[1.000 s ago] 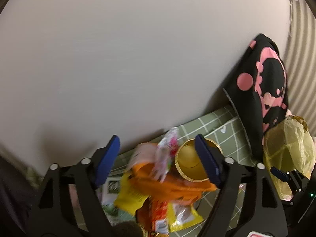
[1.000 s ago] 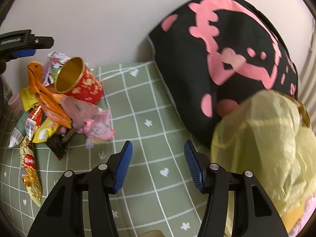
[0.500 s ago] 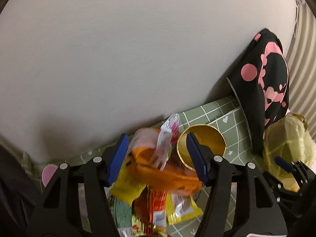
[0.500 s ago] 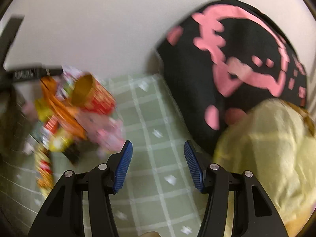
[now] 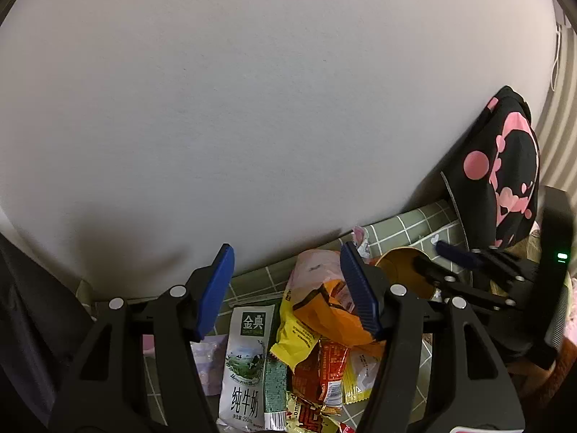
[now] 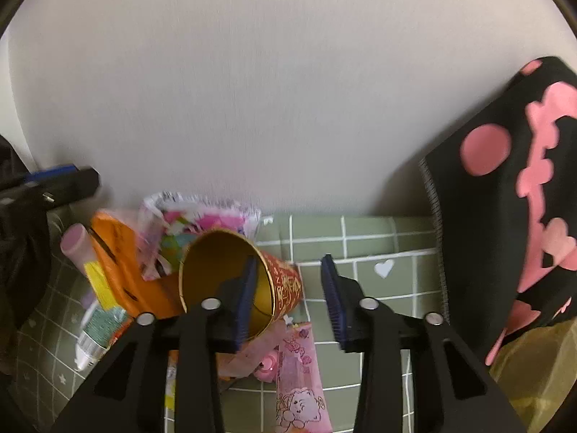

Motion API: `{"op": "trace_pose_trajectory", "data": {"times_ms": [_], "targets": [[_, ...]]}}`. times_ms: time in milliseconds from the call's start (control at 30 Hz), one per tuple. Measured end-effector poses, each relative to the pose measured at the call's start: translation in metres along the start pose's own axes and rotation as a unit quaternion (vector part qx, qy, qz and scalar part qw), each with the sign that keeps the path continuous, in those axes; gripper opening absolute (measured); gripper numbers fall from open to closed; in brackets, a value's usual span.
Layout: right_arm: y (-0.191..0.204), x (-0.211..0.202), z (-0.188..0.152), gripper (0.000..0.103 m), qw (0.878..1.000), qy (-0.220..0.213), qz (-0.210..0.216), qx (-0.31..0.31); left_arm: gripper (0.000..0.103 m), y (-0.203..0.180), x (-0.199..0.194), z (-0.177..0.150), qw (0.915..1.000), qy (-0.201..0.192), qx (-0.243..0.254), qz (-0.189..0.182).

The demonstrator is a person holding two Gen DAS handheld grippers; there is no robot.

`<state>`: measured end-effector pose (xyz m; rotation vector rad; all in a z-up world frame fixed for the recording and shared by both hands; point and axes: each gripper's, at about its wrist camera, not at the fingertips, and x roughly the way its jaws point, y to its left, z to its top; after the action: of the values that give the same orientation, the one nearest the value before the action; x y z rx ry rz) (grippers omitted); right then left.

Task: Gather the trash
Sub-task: 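Grasp the gold-and-red paper cup with the right gripper while the left gripper approaches the pile, then grasp the pink Kleenex tissue pack with the left gripper while the right gripper lifts the cup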

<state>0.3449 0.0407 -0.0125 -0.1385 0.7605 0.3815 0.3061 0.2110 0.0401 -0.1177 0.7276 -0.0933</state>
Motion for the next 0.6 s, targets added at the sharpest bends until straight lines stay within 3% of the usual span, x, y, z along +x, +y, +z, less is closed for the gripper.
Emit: {"op": "trace_pose_trajectory", "data": {"times_ms": [100,167,333,600], "targets": [[-0.009,0.004,-0.007,0.01,1.0,0.015,0.012,0.014,0.058,0.0,0.004,-0.003,0.9999,0.007,-0.004,-0.013],[-0.021,-0.007,-0.013,0.006,0.999,0.009,0.009,0.03,0.058,0.0,0.007,-0.006,0.9995,0.01,-0.008,-0.028],[-0.053,-0.048,-0.03,0.005,0.997,-0.021,-0.027,0.063,0.058,-0.02,0.015,-0.011,0.9984,0.02,0.019,-0.05],[-0.087,-0.081,-0.067,0.005,0.991,-0.013,-0.071,0.112,0.058,-0.052,0.025,-0.001,0.9955,0.014,0.076,-0.054]]}}
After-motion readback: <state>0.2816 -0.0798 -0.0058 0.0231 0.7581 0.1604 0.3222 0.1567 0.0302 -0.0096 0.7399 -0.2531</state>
